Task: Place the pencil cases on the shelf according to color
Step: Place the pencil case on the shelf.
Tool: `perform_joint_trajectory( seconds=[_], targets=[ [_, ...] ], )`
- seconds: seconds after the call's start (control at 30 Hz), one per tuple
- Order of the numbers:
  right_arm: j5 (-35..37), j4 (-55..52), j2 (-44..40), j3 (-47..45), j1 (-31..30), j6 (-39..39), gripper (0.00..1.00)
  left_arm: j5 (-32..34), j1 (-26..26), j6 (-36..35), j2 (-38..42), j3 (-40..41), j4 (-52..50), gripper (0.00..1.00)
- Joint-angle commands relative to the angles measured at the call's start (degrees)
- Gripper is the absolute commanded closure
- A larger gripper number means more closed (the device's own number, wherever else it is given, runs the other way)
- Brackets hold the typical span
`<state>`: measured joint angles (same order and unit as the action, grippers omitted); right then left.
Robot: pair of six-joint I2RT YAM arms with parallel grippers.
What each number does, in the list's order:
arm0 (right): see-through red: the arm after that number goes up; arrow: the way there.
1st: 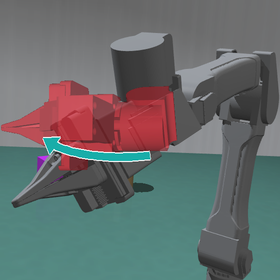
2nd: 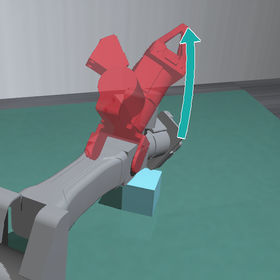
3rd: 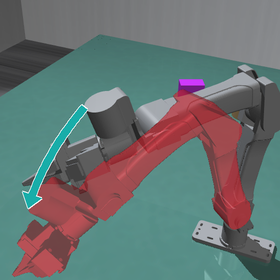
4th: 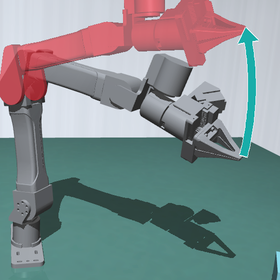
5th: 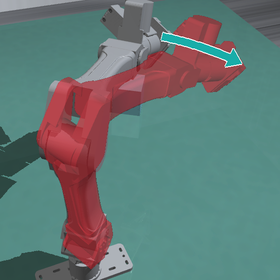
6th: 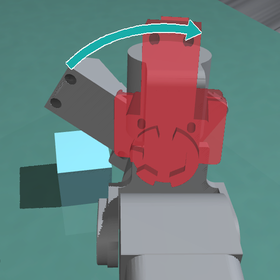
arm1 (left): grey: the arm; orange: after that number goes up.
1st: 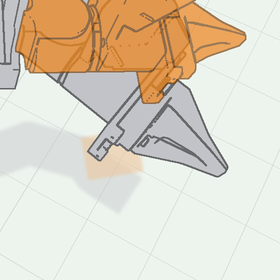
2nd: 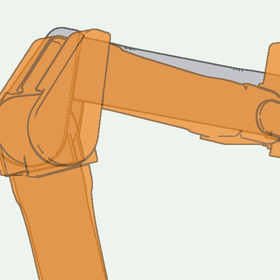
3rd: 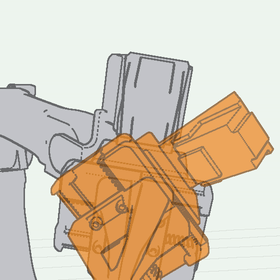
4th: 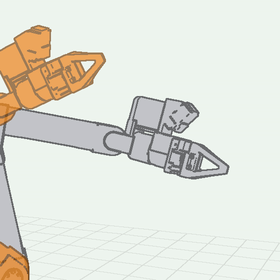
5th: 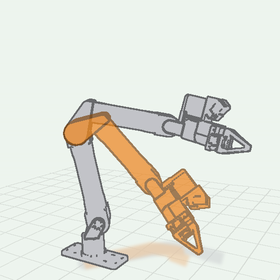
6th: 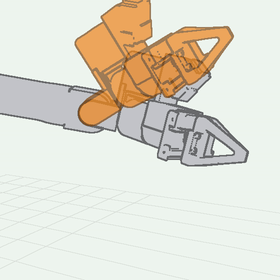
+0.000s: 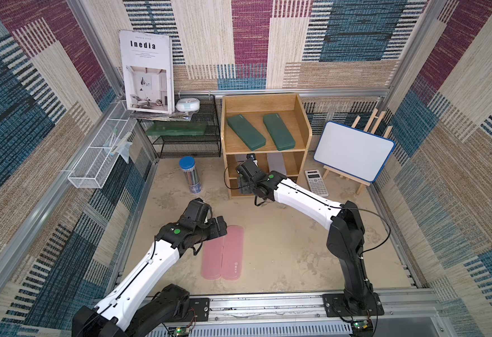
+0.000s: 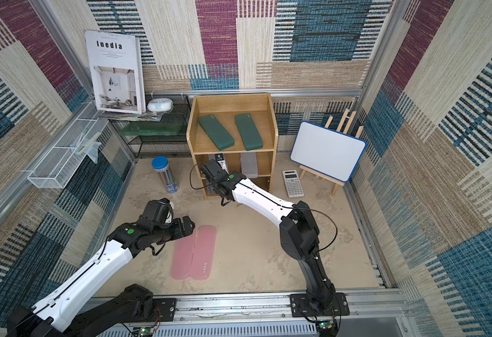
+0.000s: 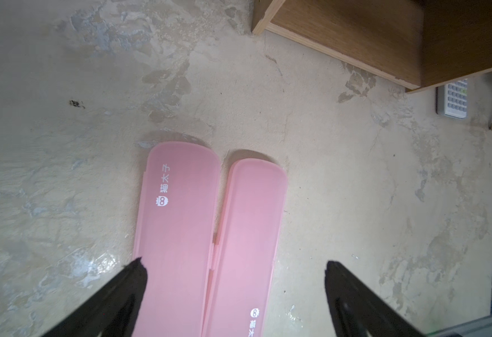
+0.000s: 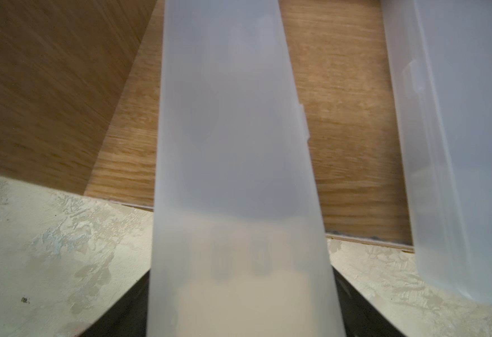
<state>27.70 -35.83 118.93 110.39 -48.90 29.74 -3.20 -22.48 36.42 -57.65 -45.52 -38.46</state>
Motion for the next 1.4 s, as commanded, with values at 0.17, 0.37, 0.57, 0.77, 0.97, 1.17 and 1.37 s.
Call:
perform_joint_trajectory(
  seconds=[0.17,0.37,0.57,0.77,0.97,1.17,1.37],
  targets=[
    [-1.11,-0.14,-2.37,-0.15,0.41,1.99,0.11,-2.68,1.22,-0.92,0.06,0.23,1.62,0.01],
    [-5.57,1.72,-7.19,-3.88,0.04,0.67,0.11,-2.69,1.56,-0.89,0.71,0.11,1.13,0.0],
    [-7.63,3.9,-12.03,-10.89,-0.48,1.49,0.14,-2.65,1.65,-0.74,1.68,0.08,0.45,0.01],
    [-7.6,7.91,-17.5,-18.84,-2.6,1.88,0.42,-1.73,1.73,-0.47,2.87,0.86,-0.13,0.01],
    [-6.2,13.64,-18.07,-24.3,-2.61,2.54,0.68,-0.72,1.74,0.18,2.11,2.17,0.84,0.01],
    [-2.97,13.59,-11.8,-17.77,-1.38,0.7,0.73,-1.09,1.9,0.82,1.07,3.55,1.61,0.01],
    [-2.77,14.38,-5.34,-9.29,-0.34,-2.4,0.74,-1.99,1.9,1.57,0.68,4.9,2.03,0.01]
  ],
)
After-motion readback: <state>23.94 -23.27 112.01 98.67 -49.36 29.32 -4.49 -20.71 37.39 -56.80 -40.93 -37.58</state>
